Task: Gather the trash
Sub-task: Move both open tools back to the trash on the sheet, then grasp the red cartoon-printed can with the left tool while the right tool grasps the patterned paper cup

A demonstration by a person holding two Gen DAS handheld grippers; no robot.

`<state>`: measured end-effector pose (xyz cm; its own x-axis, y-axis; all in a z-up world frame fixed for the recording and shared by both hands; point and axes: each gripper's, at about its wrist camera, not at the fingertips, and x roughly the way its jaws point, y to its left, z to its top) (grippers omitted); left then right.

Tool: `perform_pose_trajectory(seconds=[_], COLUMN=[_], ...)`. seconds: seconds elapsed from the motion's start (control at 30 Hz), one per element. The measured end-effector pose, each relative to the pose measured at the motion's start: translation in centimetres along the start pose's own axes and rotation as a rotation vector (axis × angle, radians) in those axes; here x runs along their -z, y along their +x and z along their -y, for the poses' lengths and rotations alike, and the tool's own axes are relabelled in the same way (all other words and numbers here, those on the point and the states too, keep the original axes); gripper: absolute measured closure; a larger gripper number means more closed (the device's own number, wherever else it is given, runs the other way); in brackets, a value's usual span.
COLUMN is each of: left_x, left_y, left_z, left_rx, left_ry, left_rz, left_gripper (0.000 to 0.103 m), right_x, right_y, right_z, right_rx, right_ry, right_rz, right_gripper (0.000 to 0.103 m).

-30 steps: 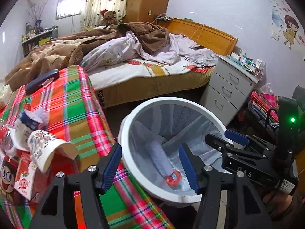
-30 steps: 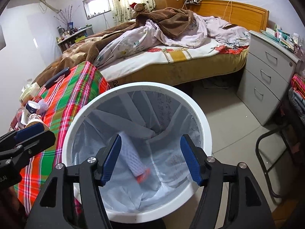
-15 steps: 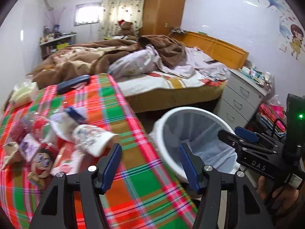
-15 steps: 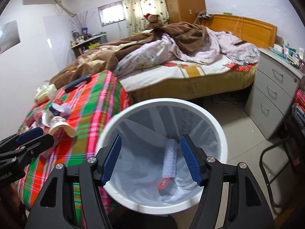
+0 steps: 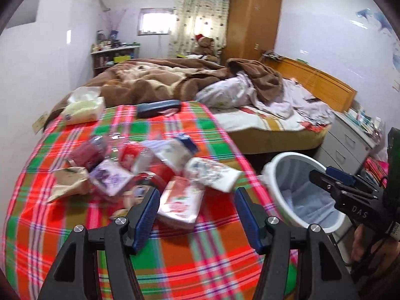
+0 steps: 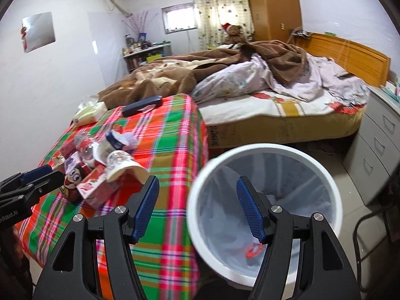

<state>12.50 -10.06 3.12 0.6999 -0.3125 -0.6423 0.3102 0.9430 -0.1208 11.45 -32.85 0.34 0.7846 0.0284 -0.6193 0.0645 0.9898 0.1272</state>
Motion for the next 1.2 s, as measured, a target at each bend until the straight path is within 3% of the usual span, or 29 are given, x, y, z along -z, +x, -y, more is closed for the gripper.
perform_pose_trajectory(seconds=[0.43, 1.2], left_x=[1.2, 1.2], left_y=[2.3, 8.9], left_z=[-7.2, -8.6], left_rx=[-0.071, -0.004], left_ry=[-0.072, -0.057], left_rz=[-0.075, -0.209], left_gripper=[0.041, 0.041], right_x=[-1.5, -1.8], right_y=[4.8, 11.3], right_z=[-5.2, -7.0], right_rx=[-0.129, -0.261], right_ry=[-0.085, -0.102], right_rz=[-0.072, -0.253], right_gripper=[0.037, 0.037])
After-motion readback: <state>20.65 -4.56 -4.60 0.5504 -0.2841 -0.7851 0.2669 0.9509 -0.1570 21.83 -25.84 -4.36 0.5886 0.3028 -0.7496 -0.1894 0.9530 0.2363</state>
